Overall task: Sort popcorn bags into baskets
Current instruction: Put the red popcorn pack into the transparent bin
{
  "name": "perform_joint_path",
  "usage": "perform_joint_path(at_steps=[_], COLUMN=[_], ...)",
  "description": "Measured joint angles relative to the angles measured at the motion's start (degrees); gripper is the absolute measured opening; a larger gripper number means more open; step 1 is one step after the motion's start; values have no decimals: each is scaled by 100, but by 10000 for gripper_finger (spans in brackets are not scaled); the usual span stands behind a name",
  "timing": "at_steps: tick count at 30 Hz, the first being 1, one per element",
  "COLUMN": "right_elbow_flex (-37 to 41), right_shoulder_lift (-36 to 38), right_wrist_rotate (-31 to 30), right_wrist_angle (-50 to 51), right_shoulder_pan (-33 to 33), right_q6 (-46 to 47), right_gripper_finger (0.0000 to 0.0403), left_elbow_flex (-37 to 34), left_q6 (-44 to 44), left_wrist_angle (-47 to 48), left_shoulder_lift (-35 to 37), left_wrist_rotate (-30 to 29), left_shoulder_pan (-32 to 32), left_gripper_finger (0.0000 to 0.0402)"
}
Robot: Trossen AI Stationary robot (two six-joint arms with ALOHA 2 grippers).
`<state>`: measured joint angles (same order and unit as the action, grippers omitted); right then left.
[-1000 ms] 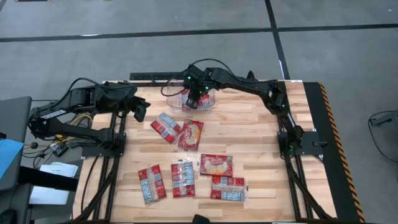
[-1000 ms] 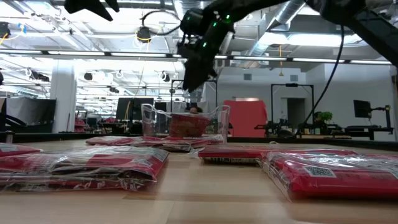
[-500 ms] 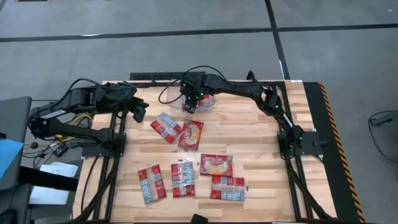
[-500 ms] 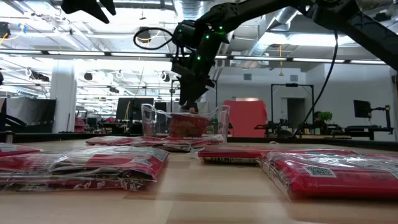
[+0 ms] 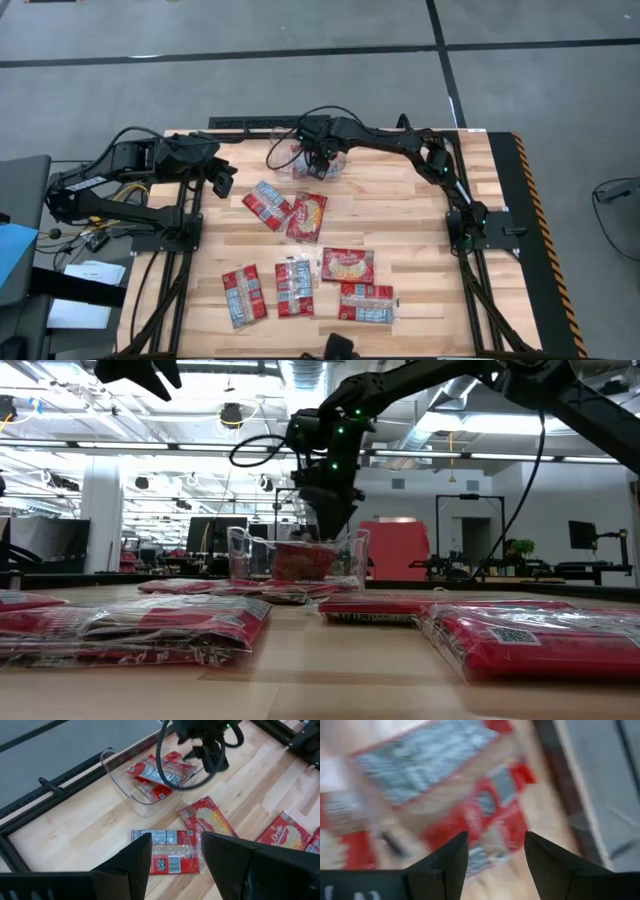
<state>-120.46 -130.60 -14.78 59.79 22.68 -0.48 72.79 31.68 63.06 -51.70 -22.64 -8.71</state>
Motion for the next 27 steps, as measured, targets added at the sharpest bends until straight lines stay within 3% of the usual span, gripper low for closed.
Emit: perform_joint_path(at_steps=[2,6,10,27], right_elbow_flex=[0,-333,-579,-11], right_shoulder_lift=[62,228,236,187], right_wrist_rotate=[12,801,1204,1357], right_wrist_angle=[47,-305,-804,-2079], right_shoulder_pan=[87,152,-67,-277], right_q6=[207,649,746,772], right_gripper_finger=[216,216,216,132], left_elbow_flex=[0,0,0,0], left_q6=[-3,-106,-113,-106], left_wrist_angle=[56,64,64,225], left_shoulder_lift=[0,0,0,0], left_wrist_rotate=[-55,-83,-85,-98], left_shoulder_pan=[0,0,0,0], left_gripper_finger=[163,163,163,163])
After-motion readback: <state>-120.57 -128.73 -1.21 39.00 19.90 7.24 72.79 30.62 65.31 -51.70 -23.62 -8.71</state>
